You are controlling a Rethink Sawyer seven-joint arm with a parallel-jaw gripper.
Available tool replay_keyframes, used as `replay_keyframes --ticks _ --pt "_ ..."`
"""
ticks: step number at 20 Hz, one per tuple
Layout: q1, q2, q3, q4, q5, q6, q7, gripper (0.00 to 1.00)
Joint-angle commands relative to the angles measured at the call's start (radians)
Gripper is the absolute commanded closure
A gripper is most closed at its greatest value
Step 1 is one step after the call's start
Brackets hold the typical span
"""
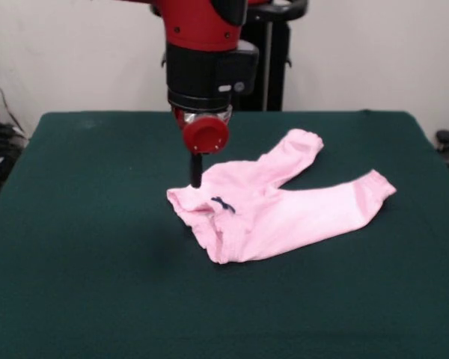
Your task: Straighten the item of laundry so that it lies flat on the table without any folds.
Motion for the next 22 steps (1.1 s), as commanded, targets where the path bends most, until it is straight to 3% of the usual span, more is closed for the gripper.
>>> replay_keyframes --ticks 1,7,11,17,22 --pt "0.043 0.075 0.118 0.024 -0.065 -0.015 -0.179 1.0" --pt "0.071 0.161 0.091 -0.04 -0.126 -0.106 -0.156 1.0" --pt "-0.016 0.214 0.197 -0.036 -0.141 -0.098 -0.251 1.0" --pt "0.033 0.271 0.152 -0.083 -0.152 -0.116 -0.148 1.0" --pt "0.0 0.267 0.182 -0.074 -0.144 -0.089 -0.185 1.0"
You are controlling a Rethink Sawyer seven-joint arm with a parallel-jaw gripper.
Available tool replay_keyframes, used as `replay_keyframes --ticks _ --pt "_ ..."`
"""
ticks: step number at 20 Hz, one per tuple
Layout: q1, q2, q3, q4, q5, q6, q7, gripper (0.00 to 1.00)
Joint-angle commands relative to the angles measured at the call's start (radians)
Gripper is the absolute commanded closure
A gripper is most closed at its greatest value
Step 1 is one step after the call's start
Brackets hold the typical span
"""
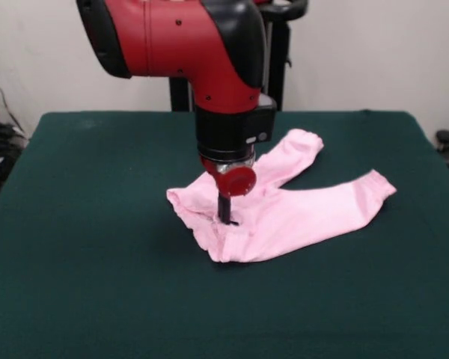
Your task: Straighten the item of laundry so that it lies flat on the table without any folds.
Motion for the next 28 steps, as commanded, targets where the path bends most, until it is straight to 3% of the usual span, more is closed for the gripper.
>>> replay_keyframes --ticks 1,3,7,12,17,25,28 --pt "0.001 0.09 0.13 -0.031 -0.047 -0.01 -0.19 1.0" --pt "0.018 0.09 0.102 -0.05 -0.065 -0.013 -0.185 1.0" --pt "0.169 0.081 -0.107 -0.149 -0.166 -0.027 -0.076 1.0" --pt "0.305 0.095 -0.274 -0.217 -0.228 -0.011 0.044 1.0" --pt "0.349 0.101 -0.334 -0.246 -0.234 0.009 0.048 1.0" --pt "0.353 0.095 -0.353 -0.237 -0.203 -0.006 0.014 1.0" --pt "0.402 0.11 -0.425 -0.263 -0.229 0.006 0.049 1.0"
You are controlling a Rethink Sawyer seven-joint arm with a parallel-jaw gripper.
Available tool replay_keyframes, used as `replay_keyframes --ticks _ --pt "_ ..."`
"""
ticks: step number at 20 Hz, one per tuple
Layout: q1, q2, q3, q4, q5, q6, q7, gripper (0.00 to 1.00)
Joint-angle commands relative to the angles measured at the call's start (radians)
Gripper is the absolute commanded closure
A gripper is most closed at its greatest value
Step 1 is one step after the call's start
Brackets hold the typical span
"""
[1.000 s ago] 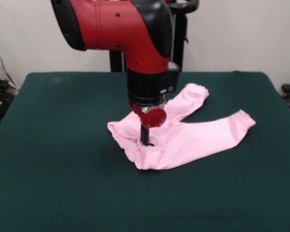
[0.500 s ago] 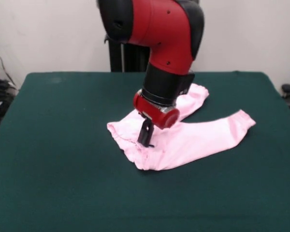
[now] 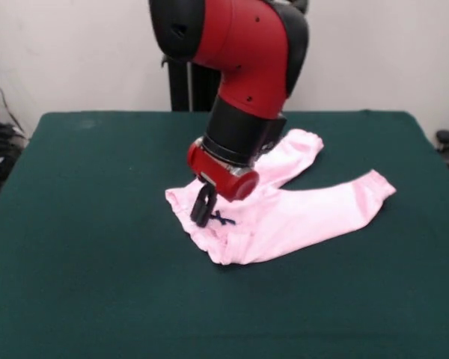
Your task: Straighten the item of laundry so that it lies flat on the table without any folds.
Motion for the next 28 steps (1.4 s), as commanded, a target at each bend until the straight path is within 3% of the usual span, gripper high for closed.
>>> replay_keyframes --ticks 1,7,11,14,16,22,28 --pt "0.084 0.044 -0.123 -0.081 -0.055 0.014 0.067 1.0" --pt "0.087 0.054 -0.133 -0.085 -0.03 0.013 0.032 1.0" --pt "0.004 -0.084 -0.024 0.021 0.037 0.069 -0.118 1.0" --pt "-0.091 -0.172 0.113 0.1 0.114 0.125 -0.209 1.0" --pt "-0.136 -0.19 0.187 0.134 0.154 0.137 -0.218 1.0" --pt "-0.13 -0.222 0.229 0.172 0.227 0.199 -0.161 1.0" --pt "-0.247 -0.185 0.397 0.268 0.32 0.088 -0.148 1.0"
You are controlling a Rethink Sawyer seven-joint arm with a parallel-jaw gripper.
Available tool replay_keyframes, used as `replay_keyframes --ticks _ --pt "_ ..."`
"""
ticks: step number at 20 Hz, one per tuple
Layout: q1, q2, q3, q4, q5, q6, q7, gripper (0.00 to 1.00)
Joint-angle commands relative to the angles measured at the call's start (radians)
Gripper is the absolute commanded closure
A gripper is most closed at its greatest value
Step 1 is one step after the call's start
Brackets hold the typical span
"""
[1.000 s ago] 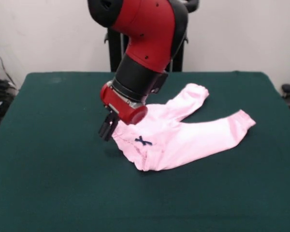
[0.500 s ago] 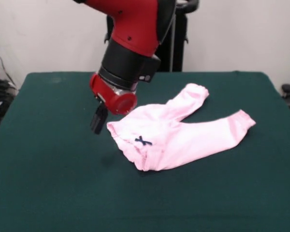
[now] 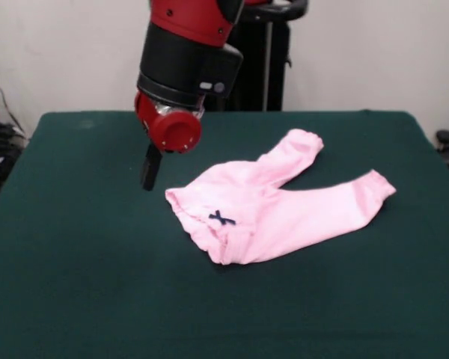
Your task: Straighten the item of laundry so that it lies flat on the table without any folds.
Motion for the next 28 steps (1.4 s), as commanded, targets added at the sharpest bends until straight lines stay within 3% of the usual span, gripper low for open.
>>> replay_keyframes --ticks 1,4,18,22,28 --pt "-0.073 0.047 0.329 0.206 0.133 0.004 -0.138 1.0" --pt "-0.078 0.061 0.35 0.219 0.157 -0.018 -0.097 1.0" --pt "0.08 0.067 0.217 0.196 0.137 -0.012 0.021 1.0" --pt "0.175 0.122 0.109 0.134 0.085 0.0 0.062 1.0" --pt "0.357 0.338 -0.108 -0.088 0.094 0.047 0.212 1.0"
